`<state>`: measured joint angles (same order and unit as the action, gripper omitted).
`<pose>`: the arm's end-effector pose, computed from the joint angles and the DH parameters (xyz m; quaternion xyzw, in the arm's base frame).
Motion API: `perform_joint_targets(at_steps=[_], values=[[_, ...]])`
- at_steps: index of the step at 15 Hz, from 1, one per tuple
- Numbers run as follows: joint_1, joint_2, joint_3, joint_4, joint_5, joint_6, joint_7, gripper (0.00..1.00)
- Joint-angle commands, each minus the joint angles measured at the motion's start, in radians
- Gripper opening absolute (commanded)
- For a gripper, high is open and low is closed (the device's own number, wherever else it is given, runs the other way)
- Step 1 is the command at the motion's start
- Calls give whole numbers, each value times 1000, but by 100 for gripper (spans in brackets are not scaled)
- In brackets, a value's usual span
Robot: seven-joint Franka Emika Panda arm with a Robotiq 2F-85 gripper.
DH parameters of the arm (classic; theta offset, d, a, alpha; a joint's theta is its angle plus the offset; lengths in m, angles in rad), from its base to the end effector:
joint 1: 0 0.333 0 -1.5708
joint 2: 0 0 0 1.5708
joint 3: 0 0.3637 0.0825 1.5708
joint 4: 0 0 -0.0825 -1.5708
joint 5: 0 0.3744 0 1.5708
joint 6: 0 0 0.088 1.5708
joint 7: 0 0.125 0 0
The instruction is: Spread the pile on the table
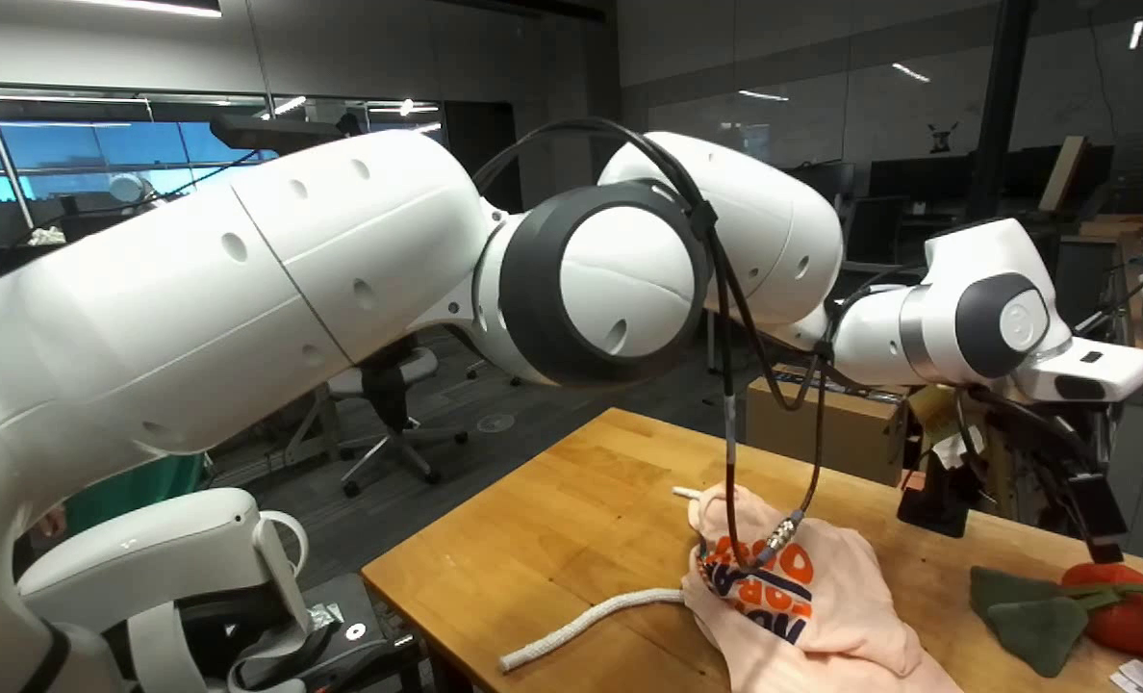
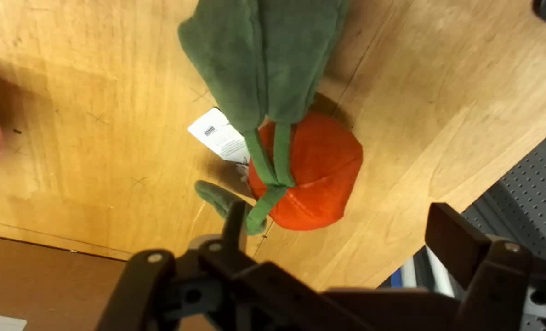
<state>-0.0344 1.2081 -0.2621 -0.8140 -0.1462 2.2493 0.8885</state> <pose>0.8459 -0.1474 0.2096 0.8775 -0.4289 0.1727 0.1274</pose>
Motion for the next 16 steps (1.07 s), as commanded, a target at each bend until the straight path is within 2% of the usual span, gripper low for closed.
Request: perform_joint_targets(at_steps=[1,4,11,16], values=[[26,-160,57,-198,10,-19,-115,100],[32,-255,107,-337,18,-12,-175,100],[57,-430,163,-650,104,12,-298,100],[110,-534,168,-885,97,28,-330,100]])
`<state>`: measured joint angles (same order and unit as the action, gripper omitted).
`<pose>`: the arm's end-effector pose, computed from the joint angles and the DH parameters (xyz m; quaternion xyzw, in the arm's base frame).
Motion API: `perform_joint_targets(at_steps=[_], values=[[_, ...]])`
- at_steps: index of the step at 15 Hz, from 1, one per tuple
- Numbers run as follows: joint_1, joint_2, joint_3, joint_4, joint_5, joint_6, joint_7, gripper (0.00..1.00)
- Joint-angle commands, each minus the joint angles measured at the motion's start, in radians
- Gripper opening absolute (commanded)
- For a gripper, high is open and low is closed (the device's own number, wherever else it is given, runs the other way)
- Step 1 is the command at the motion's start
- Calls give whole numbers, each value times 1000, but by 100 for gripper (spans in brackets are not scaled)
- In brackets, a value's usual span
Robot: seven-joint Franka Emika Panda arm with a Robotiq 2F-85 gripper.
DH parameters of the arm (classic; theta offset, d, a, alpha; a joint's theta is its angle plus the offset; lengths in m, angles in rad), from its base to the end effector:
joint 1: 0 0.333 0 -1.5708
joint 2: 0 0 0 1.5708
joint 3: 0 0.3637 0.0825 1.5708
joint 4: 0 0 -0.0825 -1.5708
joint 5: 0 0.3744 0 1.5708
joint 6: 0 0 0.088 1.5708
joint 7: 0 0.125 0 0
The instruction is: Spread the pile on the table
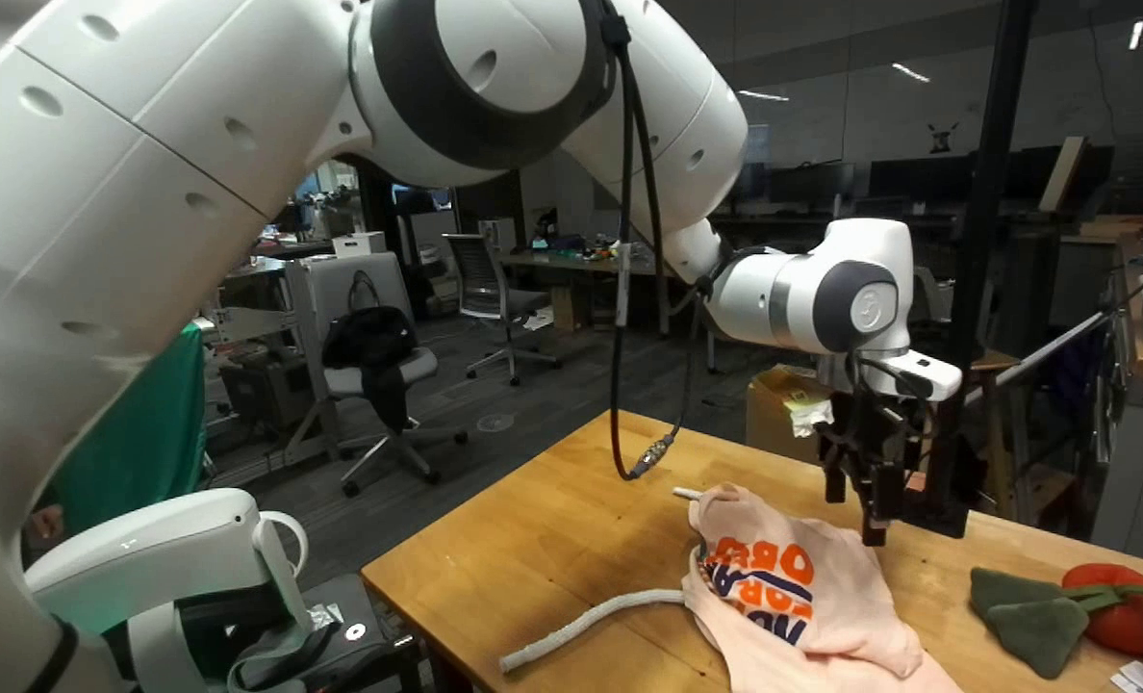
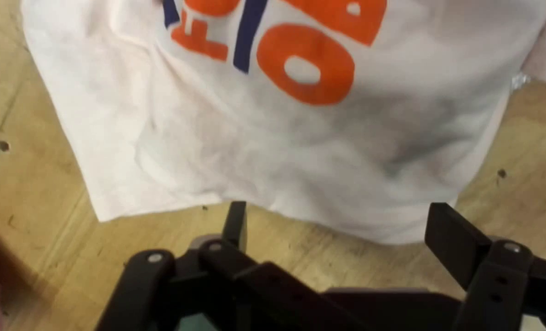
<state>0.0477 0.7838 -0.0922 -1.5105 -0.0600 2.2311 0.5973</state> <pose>0.7304 -0.0231 0.2180 0.9565 -0.2847 -0.0139 0.0622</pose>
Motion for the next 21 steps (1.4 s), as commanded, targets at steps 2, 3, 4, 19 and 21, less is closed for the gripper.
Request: perform_joint_targets(at_steps=[2,3,4,19,21], values=[[47,-143,-2,-269,9,69,-44,100],[55,-155,-4,-303,5,87,-46,100],[60,-170,-2,-336,7,106,-52,100],[68,-394,79,-600,-49,370,-334,100],[43,-383,130,-594,5,356,-454,100]])
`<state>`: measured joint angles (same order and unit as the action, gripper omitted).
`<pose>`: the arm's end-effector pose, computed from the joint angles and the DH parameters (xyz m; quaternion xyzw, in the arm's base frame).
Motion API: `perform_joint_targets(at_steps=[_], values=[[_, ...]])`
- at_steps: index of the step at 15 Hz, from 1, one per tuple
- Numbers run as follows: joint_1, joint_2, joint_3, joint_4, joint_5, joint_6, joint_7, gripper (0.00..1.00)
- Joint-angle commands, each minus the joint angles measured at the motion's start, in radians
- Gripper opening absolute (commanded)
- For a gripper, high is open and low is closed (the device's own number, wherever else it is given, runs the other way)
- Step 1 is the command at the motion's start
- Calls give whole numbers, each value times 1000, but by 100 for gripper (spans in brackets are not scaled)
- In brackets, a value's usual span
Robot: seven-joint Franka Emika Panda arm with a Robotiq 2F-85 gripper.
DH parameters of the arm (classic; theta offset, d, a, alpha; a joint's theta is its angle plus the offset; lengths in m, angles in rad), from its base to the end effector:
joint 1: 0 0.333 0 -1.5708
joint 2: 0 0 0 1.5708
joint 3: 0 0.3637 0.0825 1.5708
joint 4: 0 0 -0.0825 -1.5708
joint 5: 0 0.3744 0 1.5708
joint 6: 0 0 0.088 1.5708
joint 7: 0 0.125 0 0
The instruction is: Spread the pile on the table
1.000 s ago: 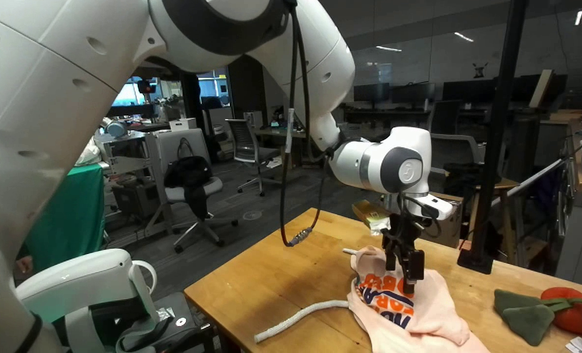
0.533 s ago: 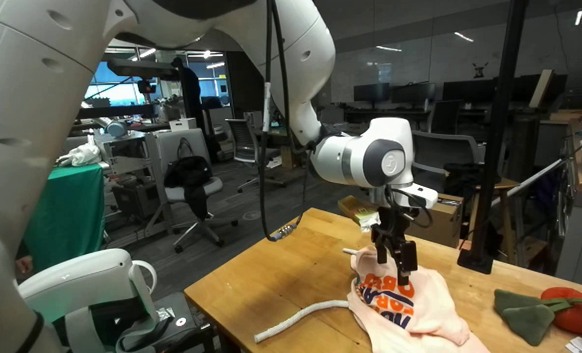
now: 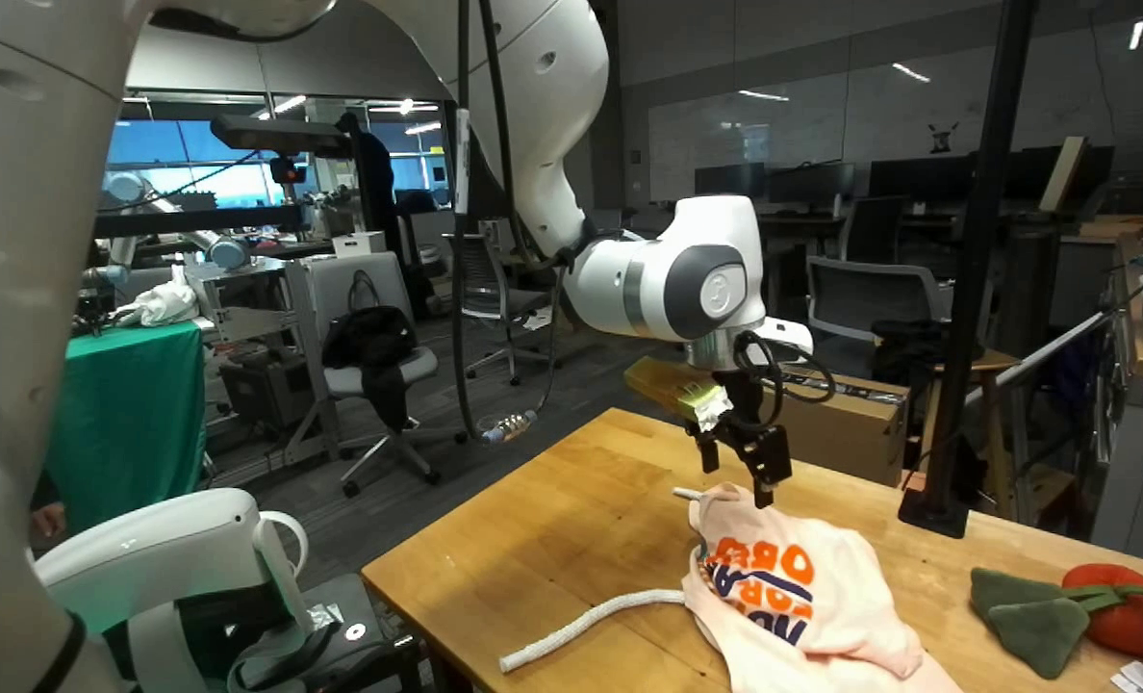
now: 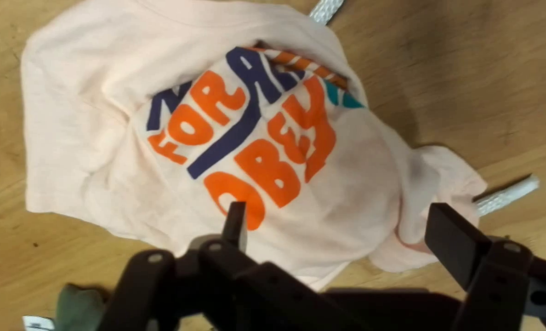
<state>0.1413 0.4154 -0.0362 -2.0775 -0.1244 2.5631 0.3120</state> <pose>0.6072 0.0656 0.2656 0.9972 -0.0506 0.0430 0.0349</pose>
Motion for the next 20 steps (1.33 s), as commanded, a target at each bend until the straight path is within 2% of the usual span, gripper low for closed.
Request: perform_joint_targets(at_steps=[1,4,7,9,15,20], values=[[-64,-1,100,-15,98,8,-230,100],[-90,30,154,15,141,-43,-389,100],[-75,56,145,41,99,-107,-437,100],[-52,69,119,52,49,-131,-423,100],[23,119,17,83,-143,-72,-266,100],[51,158,-9,104,-180,-33,-182,100]])
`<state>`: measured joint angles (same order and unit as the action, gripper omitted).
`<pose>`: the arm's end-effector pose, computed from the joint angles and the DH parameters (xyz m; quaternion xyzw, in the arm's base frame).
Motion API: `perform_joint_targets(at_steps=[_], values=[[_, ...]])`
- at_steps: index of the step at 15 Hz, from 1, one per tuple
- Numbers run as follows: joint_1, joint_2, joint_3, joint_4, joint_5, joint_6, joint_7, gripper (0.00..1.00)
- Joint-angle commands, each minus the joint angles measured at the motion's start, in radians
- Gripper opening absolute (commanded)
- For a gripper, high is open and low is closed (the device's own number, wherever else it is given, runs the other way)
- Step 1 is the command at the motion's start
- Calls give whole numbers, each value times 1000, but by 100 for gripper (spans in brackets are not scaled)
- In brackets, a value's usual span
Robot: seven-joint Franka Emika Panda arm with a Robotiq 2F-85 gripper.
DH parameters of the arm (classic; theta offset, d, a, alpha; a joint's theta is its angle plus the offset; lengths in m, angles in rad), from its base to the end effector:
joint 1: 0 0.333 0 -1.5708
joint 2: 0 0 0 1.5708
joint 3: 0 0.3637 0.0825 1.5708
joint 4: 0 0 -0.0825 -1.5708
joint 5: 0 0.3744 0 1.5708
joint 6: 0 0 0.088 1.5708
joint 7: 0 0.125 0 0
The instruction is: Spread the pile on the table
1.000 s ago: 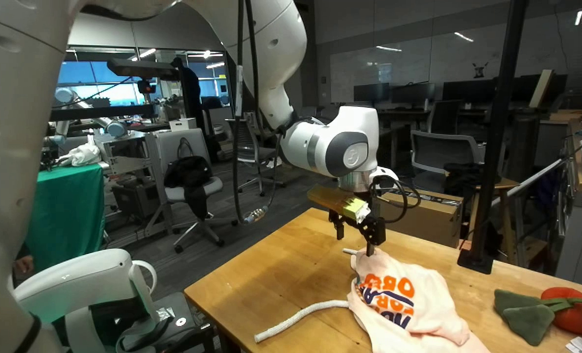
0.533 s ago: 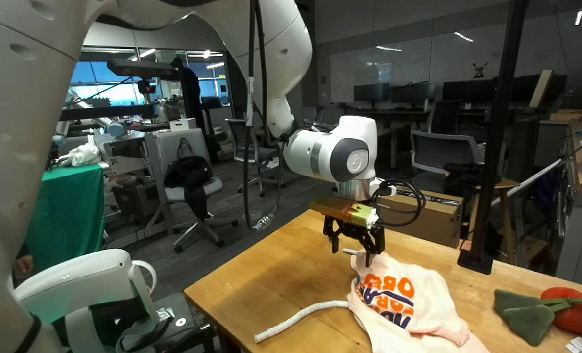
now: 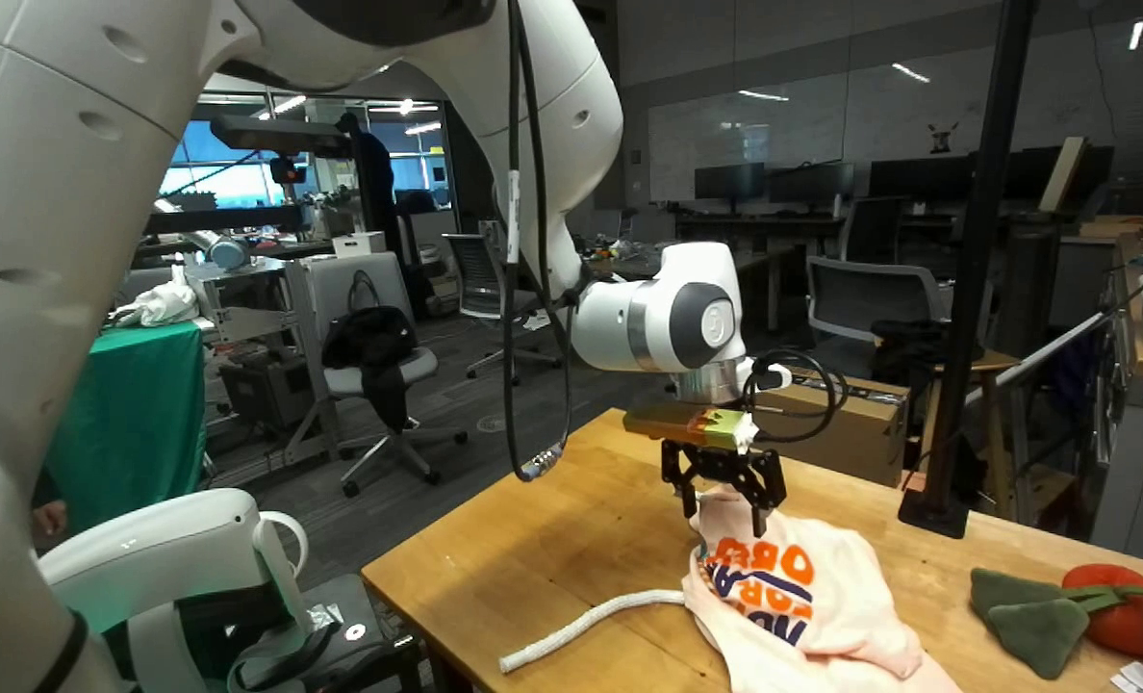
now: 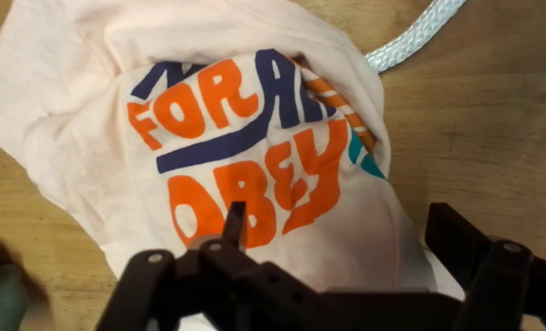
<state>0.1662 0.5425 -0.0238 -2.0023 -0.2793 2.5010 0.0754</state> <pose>0.6135 0.0874 0.2100 0.9849 0.1480 -0.0126 0.0887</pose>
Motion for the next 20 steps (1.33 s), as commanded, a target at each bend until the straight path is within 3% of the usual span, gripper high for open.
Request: perform_joint_targets(at_steps=[1,5,6,8,15,17,20], values=[[30,39,-25,33,-25,32,68,100],[29,63,-28,37,-11,62,93,100],[31,67,-34,38,-13,69,101,77],[29,66,-37,34,-8,80,108,66],[26,52,-53,28,-4,113,127,11],[23,45,-54,26,2,123,131,0],[25,23,-62,17,8,124,154,0]])
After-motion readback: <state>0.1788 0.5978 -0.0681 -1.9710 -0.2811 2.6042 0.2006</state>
